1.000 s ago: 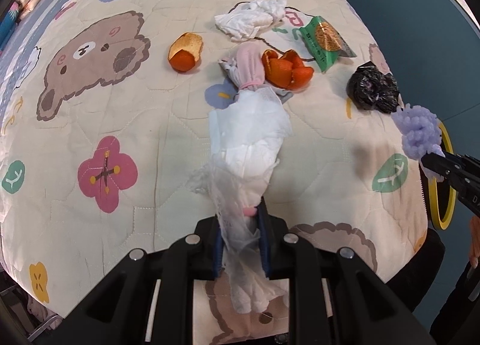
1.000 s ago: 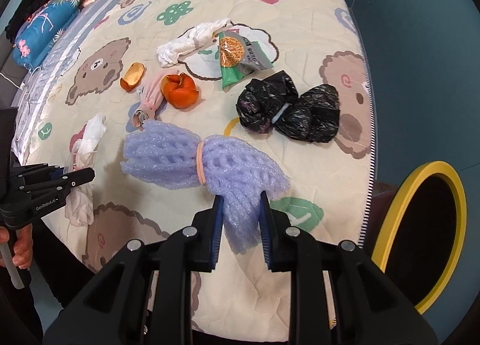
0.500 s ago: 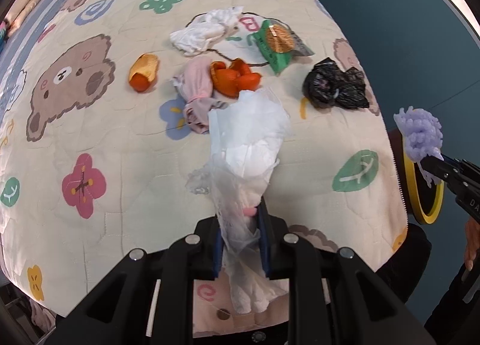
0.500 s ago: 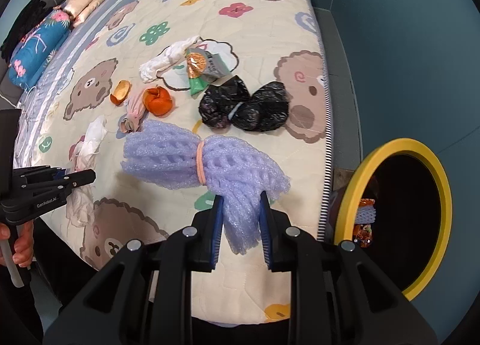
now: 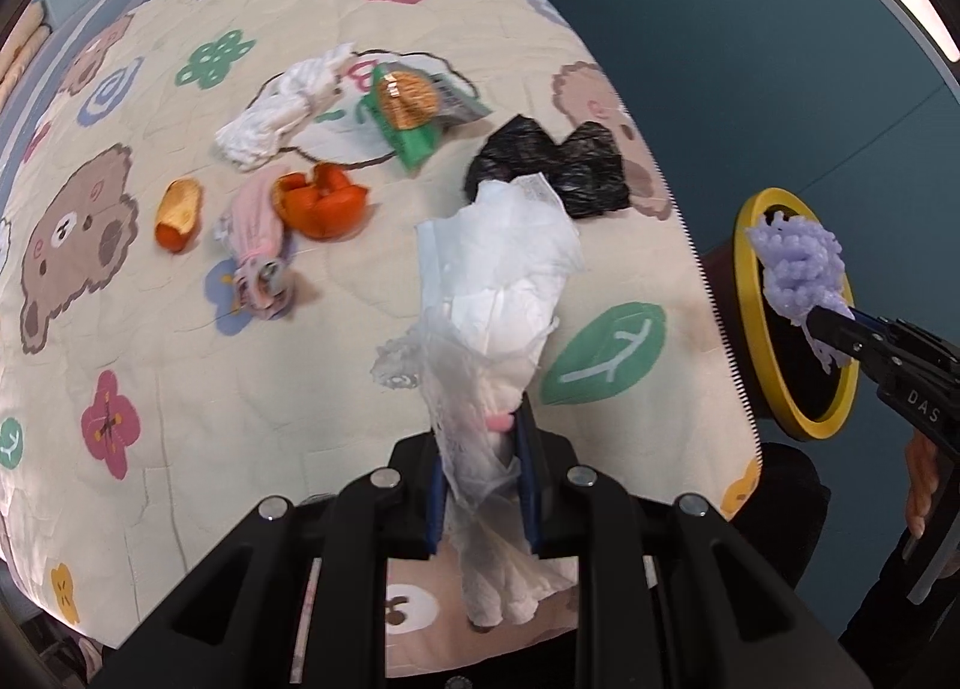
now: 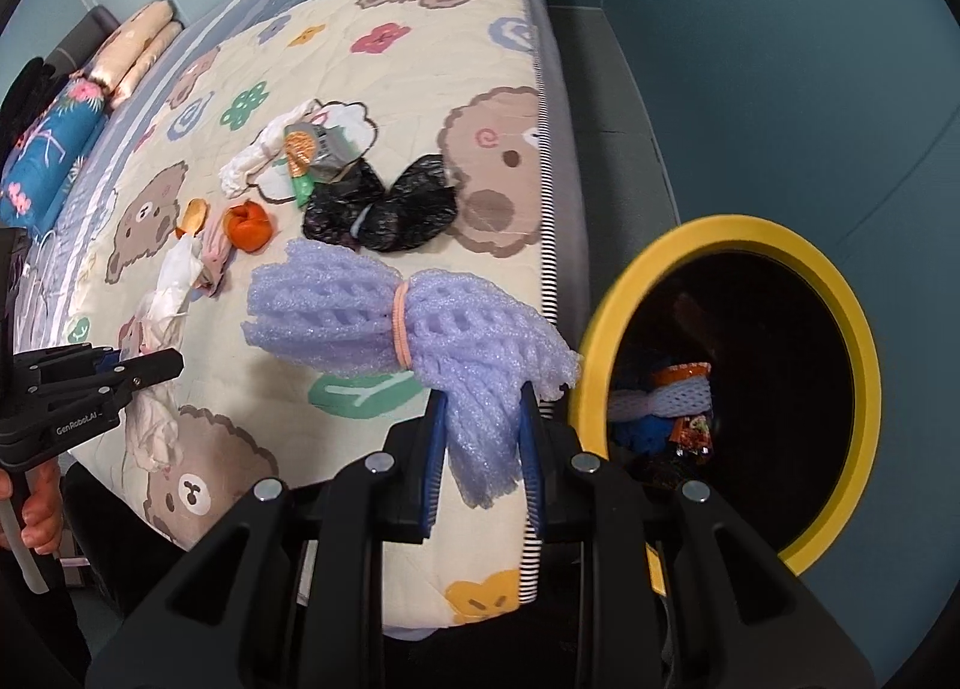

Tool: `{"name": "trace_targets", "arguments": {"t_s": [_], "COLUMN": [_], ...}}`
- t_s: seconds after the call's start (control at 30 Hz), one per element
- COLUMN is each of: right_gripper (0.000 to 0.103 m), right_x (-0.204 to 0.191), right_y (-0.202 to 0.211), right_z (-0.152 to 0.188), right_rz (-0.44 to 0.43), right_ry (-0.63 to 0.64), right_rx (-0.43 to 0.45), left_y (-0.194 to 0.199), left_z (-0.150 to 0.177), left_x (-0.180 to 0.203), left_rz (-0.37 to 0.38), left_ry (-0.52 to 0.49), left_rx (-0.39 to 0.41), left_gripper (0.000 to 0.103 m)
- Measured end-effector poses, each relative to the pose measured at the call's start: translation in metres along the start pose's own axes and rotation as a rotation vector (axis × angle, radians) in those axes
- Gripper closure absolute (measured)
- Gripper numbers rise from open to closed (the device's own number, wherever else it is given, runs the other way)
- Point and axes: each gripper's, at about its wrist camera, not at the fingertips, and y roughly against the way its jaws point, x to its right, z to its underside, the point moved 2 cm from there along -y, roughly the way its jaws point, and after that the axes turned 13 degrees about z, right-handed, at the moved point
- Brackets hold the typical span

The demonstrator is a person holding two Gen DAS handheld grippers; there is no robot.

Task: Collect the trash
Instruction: 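Carry the white tissue and purple foam net over the yellow-rimmed bin with both tools, then open both tools to drop the tissue and foam net into the bin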

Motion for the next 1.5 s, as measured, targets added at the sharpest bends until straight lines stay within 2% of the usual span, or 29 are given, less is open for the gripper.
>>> {"name": "trace_targets", "arguments": {"t_s": [0.67,1.0,1.33,1.43,1.5], "right_gripper": [0.081,0.08,0.08,0.079,0.078], "right_x": [0.115,0.163,0.193,0.198,0.202], "right_y": [-0.013,-0.021,-0.041,-0.047,-0.05], "right_z": [0.015,0.023,0.026,0.027,0.027], "right_rz": [0.036,0.034,0.033,0.032,0.028], "right_ry": [-0.223,-0.329,-0.396,-0.408,-0.413], "right_rx": [-0.004,-0.009,-0.036,-0.044,-0.043], "left_y": [-0.039,-0.069,-0.107,-0.117,-0.122], "left_z": [-0.038,-0.045,-0.05,-0.052,-0.055], "left_x": [0.115,0.171,0.195,0.199,0.202], "left_rz": [0.082,0.177,0.201,0.23,0.221], "left_ry": [-0.163,-0.216,-0.2,-0.194,-0.202], "left_rx": [-0.036,-0.054,-0.073,-0.087,-0.077], "left_gripper": [0.085,0.085,0.085,0.085,0.085]}}
